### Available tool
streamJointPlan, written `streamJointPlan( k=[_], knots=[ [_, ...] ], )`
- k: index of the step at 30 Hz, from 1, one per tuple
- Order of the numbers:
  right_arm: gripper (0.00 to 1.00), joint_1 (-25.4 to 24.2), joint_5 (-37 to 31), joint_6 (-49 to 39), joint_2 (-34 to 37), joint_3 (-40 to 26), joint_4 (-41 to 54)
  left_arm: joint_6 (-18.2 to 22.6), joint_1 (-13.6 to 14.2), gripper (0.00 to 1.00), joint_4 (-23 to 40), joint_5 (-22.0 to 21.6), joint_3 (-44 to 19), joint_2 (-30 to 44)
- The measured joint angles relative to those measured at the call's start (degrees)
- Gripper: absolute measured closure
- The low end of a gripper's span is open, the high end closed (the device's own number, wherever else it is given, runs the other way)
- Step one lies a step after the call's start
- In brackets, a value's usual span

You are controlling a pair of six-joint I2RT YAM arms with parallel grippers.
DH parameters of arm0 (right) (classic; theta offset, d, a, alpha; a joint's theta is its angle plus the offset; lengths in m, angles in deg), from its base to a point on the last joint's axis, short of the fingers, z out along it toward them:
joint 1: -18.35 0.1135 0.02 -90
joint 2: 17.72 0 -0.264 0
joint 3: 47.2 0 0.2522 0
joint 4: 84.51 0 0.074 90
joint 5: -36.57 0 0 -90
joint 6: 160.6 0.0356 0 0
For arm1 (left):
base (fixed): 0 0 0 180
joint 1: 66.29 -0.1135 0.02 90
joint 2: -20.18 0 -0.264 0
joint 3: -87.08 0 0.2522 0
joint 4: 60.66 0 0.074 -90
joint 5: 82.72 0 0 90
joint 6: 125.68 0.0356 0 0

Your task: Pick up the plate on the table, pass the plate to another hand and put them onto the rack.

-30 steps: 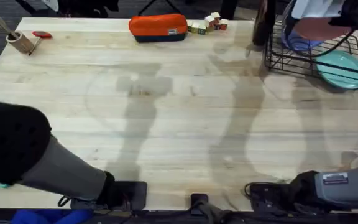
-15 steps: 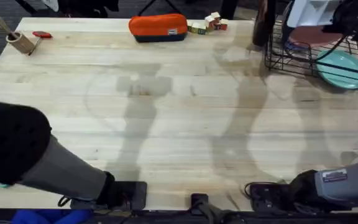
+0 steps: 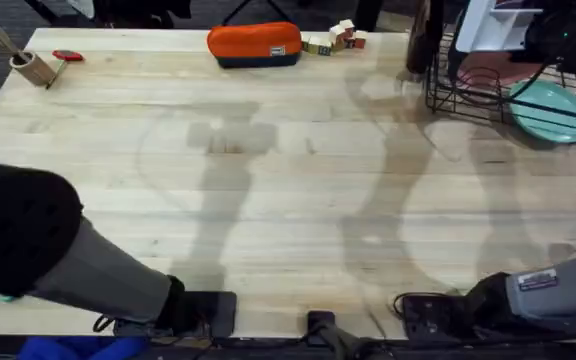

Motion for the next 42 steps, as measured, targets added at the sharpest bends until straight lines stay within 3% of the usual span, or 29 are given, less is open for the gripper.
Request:
streamJointPlan(
  k=[11, 31, 39, 42],
  knots=[
    [0.787, 0.00, 0.05, -0.31, 0.13, 0.00, -0.25, 0.00, 0.00, 0.007, 0.00, 0.00, 0.00, 0.00],
    [0.734, 0.00, -1.17, 0.22, -0.35, 0.00, -2.02, 0.00, 0.00, 0.007, 0.00, 0.00, 0.00, 0.00],
    [0.694, 0.00, -1.30, 4.08, -6.14, 0.00, 4.11, 0.00, 0.00, 0.007, 0.00, 0.00, 0.00, 0.00],
    [0.614, 0.19, -1.16, 6.90, -8.91, 0.00, 7.76, 0.00, 0.00, 0.007, 0.00, 0.00, 0.00, 0.00]
  ],
)
